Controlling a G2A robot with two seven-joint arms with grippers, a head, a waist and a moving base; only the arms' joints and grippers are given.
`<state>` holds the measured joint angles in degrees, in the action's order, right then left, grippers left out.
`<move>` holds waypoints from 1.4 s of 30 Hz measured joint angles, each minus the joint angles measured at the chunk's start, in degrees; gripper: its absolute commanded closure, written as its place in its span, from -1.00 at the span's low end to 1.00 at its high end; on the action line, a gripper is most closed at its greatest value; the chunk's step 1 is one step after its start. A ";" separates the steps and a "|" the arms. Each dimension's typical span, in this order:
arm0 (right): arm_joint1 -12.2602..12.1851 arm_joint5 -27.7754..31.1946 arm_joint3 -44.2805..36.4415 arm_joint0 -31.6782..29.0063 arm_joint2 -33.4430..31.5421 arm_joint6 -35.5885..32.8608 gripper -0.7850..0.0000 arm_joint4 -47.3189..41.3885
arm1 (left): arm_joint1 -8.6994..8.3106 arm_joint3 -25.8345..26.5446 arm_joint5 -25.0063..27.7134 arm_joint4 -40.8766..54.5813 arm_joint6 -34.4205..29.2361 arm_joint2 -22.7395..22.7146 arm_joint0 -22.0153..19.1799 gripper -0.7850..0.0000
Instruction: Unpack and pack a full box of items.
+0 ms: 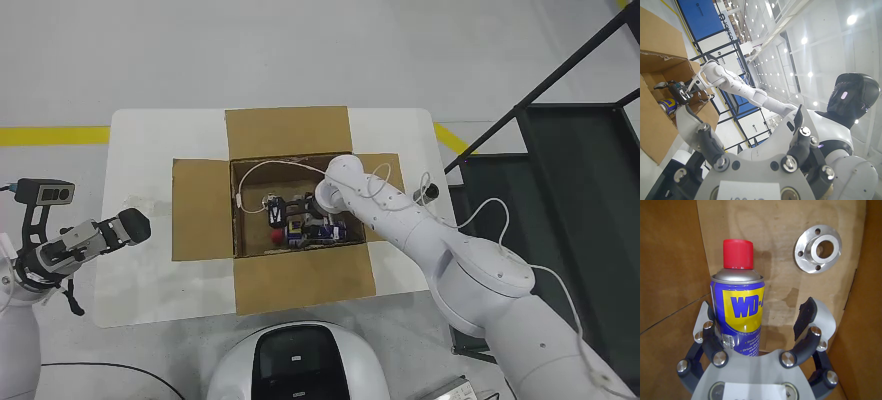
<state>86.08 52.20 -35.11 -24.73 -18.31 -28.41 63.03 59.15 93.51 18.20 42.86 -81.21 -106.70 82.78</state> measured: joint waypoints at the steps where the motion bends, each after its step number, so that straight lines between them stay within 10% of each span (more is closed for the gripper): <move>1: 0.02 0.12 0.00 -0.02 -0.12 -0.20 1.00 -0.14 | 0.00 0.00 0.00 0.00 0.00 0.00 0.00 -1.00; 17: -1.47 5.61 -1.88 0.65 -3.96 0.77 1.00 -3.00 | 0.00 0.00 0.00 0.00 0.00 0.00 0.00 -1.00; 42: -18.03 2.35 -34.27 -17.02 -28.44 21.08 1.00 3.33 | 0.00 0.00 0.00 0.00 0.00 0.00 0.00 -1.00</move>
<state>68.05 54.55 -69.38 -41.75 -46.75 -7.33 66.37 59.15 93.51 18.20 42.86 -81.21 -106.70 82.78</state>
